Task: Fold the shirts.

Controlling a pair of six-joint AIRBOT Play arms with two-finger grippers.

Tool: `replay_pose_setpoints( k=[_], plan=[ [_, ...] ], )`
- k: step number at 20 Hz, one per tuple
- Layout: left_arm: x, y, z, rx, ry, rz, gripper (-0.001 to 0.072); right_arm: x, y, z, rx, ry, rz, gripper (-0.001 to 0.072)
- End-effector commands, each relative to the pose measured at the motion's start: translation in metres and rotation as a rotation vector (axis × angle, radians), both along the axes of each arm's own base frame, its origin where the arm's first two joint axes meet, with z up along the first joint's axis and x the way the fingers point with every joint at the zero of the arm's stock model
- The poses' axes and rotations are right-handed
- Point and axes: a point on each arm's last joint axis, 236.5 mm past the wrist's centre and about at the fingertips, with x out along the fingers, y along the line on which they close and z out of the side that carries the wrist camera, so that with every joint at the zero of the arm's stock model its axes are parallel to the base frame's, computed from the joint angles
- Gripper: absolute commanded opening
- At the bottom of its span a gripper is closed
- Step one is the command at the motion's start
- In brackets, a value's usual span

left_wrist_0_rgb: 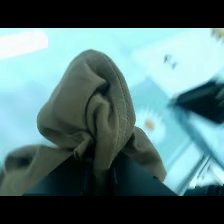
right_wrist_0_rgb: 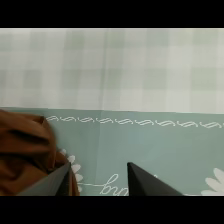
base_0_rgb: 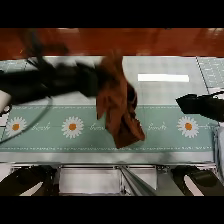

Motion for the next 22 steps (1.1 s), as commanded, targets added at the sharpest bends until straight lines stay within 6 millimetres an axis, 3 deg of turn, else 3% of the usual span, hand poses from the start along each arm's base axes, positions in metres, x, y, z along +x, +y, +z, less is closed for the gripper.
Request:
replay_pose_setpoints(
  k=[1, 2, 4, 5, 7, 8, 9, 11, 12, 13, 14, 15, 16, 17, 19, 21, 22],
  plan=[
    [-0.026, 0.038, -0.157, 0.147, 0.303, 0.101, 0.0025, -0.004, 0.002, -0.015, 0.014, 0.038, -0.007, 0.0404],
    [-0.031, 0.058, -0.188, 0.142, 0.438, 0.206, 0.0026, -0.006, 0.001, -0.023, 0.017, 0.060, -0.015, 0.0404],
    [-0.040, 0.088, -0.228, 0.183, 0.532, 0.287, 0.0026, -0.012, 0.001, -0.045, 0.029, 0.115, -0.038, 0.0404],
    [-0.044, 0.101, -0.243, 0.185, 0.594, 0.339, 0.0066, -0.016, 0.001, -0.060, 0.033, 0.150, -0.046, 0.0404],
    [-0.053, 0.114, -0.251, 0.219, 0.649, 0.338, 0.0495, -0.020, 0.003, -0.088, 0.047, 0.186, -0.053, 0.0404],
    [-0.053, 0.127, -0.247, 0.275, 0.638, 0.303, 0.0503, -0.018, -0.003, -0.093, 0.023, 0.175, -0.062, 0.0404],
    [-0.050, 0.148, -0.237, 0.335, 0.644, 0.300, 0.0503, -0.012, -0.028, -0.089, -0.062, 0.152, -0.106, 0.0404],
    [-0.034, 0.206, -0.203, 0.428, 0.606, 0.372, 0.0503, -0.012, -0.100, -0.066, -0.238, 0.136, -0.265, 0.0404],
    [-0.021, 0.238, -0.180, 0.437, 0.538, 0.452, 0.0503, -0.021, -0.136, -0.058, -0.316, 0.158, -0.345, 0.0404],
    [-0.014, 0.261, -0.164, 0.396, 0.501, 0.556, 0.0502, -0.035, -0.161, -0.061, -0.335, 0.205, -0.419, 0.0404],
    [-0.013, 0.275, -0.157, 0.321, 0.499, 0.638, 0.0502, -0.049, -0.170, -0.076, -0.282, 0.265, -0.485, 0.0404],
    [-0.018, 0.272, -0.162, 0.231, 0.541, 0.669, 0.0502, -0.055, -0.162, -0.097, -0.179, 0.308, -0.500, 0.0404],
    [-0.026, 0.254, -0.178, 0.124, 0.608, 0.633, 0.0501, -0.054, -0.138, -0.121, -0.032, 0.329, -0.480, 0.0404],
    [-0.038, 0.226, -0.194, -0.002, 0.701, 0.579, 0.0501, -0.047, -0.109, -0.139, 0.111, 0.323, -0.438, 0.0404],
    [-0.064, 0.175, -0.216, -0.210, 0.857, 0.432, 0.0501, -0.039, -0.057, -0.155, 0.322, 0.303, -0.346, 0.0404],
    [-0.076, 0.164, -0.242, -0.253, 0.943, 0.433, 0.0501, -0.040, -0.038, -0.161, 0.353, 0.314, -0.297, 0.0404],
    [-0.072, 0.166, -0.250, -0.266, 0.953, 0.466, 0.0502, -0.040, -0.034, -0.161, 0.344, 0.313, -0.274, 0.0404]
  ],
)
